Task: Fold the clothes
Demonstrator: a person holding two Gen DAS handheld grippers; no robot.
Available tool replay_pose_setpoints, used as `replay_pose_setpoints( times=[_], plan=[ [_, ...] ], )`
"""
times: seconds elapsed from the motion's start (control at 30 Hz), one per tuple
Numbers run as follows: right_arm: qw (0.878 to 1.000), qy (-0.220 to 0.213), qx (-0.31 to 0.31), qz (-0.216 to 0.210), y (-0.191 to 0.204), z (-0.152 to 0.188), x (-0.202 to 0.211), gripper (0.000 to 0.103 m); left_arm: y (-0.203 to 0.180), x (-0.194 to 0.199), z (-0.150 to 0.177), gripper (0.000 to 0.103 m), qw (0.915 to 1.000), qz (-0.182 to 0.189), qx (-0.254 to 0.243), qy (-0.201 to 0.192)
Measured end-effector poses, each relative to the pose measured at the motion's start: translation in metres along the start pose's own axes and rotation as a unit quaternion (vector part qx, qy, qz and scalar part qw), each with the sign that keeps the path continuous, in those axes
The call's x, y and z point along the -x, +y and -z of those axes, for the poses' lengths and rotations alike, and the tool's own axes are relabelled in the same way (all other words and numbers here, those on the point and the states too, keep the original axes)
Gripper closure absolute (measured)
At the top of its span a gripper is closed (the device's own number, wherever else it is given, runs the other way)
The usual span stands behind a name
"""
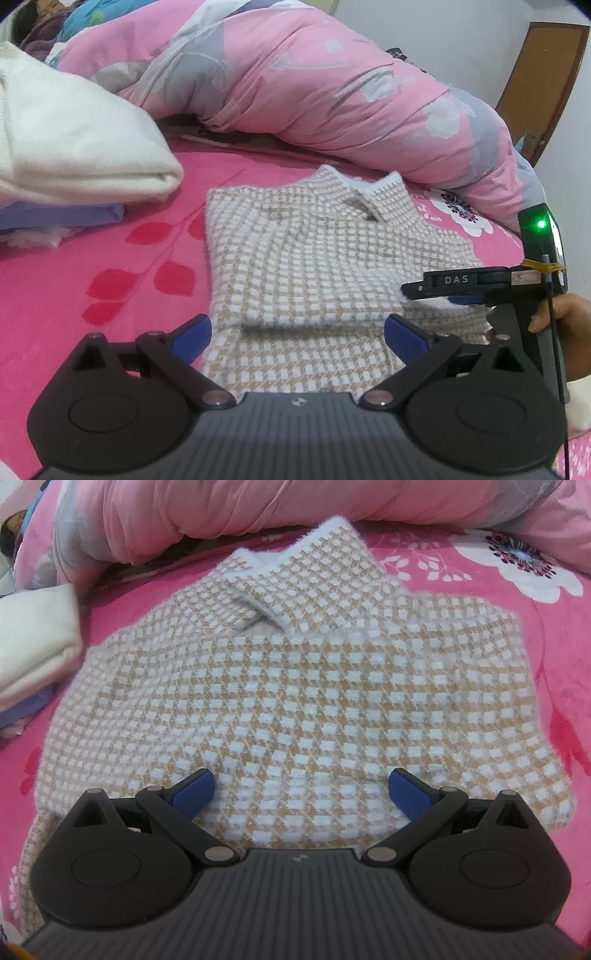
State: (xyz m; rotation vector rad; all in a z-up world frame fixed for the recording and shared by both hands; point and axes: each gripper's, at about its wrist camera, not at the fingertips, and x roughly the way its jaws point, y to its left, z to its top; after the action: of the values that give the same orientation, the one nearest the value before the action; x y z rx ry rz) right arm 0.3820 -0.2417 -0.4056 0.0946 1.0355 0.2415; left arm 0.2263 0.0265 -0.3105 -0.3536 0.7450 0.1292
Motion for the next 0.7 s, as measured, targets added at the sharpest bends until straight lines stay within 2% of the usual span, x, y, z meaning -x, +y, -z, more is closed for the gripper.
replay_pose_setpoints(
  times=[0.43, 0.7],
  plan=[
    [1.000, -0.012, 0.004, -0.008, -0.0024, 0.0053, 0.0022, 0.001, 0.0063, 0.0017, 0.0033, 0.003, 1.0000, 0.001, 0.003, 0.006],
    [1.000, -0.016, 0.010, -0.003, -0.0002, 0.0064, 0.0020, 0.001, 0.0089, -0.0027, 0.0045, 0.003, 0.9990, 0.027, 0.013, 0.033]
  ],
)
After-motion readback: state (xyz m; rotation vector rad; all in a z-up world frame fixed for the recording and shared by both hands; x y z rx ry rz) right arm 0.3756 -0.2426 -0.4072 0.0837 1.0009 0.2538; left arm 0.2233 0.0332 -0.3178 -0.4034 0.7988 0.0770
